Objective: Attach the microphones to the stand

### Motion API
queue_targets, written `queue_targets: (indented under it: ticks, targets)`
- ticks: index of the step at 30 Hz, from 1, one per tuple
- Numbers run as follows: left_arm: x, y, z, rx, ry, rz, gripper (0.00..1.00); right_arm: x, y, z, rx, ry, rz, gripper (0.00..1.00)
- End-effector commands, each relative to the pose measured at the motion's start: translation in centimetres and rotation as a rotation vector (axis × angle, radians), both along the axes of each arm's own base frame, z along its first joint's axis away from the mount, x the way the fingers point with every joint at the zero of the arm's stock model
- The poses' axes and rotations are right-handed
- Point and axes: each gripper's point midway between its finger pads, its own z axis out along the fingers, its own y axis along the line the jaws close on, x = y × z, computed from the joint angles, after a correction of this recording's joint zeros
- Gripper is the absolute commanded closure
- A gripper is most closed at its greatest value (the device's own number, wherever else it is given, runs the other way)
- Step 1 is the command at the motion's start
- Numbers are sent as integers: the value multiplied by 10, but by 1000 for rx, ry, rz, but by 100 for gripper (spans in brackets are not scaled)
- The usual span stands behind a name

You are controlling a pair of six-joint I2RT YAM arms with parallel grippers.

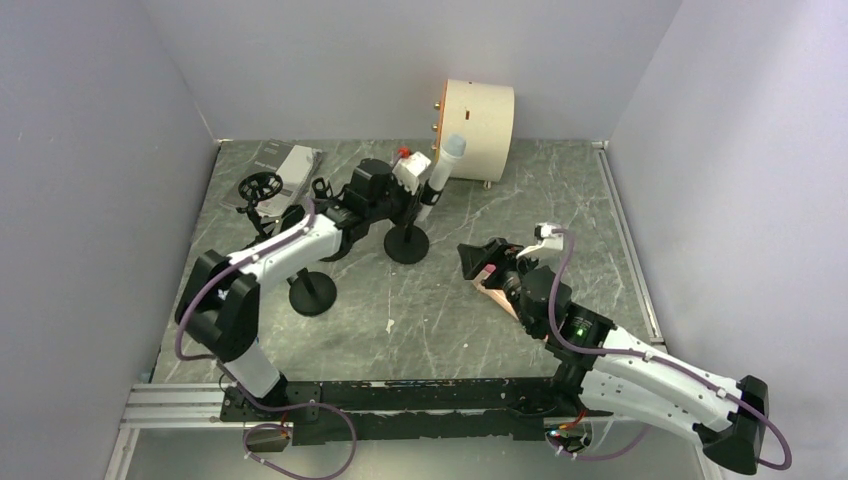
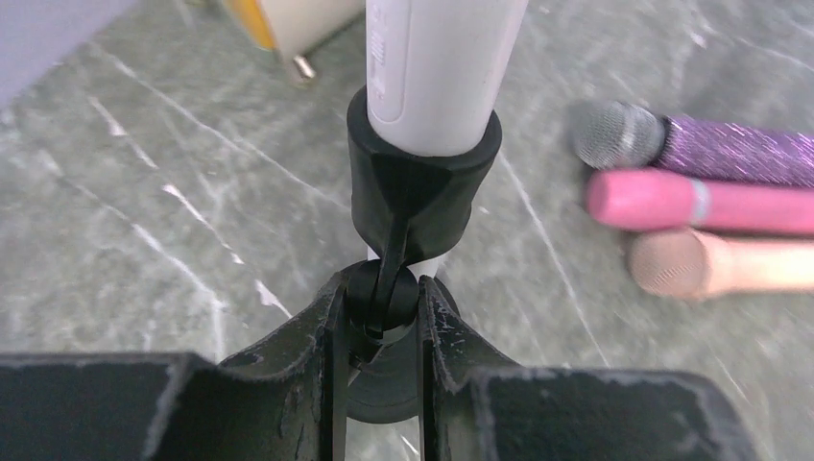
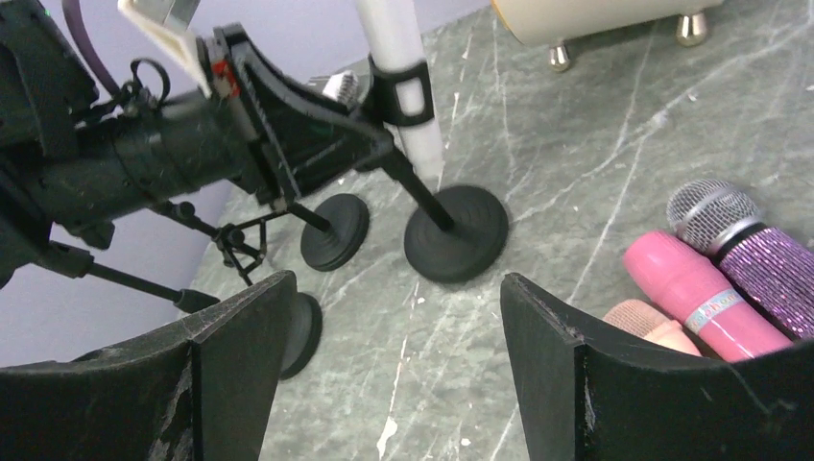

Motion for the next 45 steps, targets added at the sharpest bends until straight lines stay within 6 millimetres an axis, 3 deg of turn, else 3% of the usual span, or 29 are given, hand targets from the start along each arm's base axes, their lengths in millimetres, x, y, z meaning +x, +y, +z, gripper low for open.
queue_targets:
  ticks: [1,8,12,16,18,21,27,30,38,45]
  targets:
    - [67,8,77,-111,-228,208,97,2,-12,15,-4,15,-54,20]
    - [133,30,70,-216,-205,408,97,11,-8,26,-79,12,-65,20]
    - [156,41,64,-221,-224,470,97,13,-7,28,-89,-3,-66,20]
    - [166,46,60,-227,-231,486,97,17,-12,24,-71,0,-98,20]
    - [165,46,56,-219,-227,478,97,19,-12,23,-67,4,-101,20]
    - [159,45,53,-224,-216,464,88,21,-9,25,-66,7,-89,20]
    - [147,41,54,-197,-172,413,61,24,0,30,-66,8,-56,20]
    - [139,40,60,-182,-160,382,52,24,1,32,-53,10,-42,20]
    - [116,57,94,-159,-159,401,42,20,4,40,-22,11,-6,20]
    - [77,72,128,-137,-176,384,36,17,13,50,-53,2,58,19]
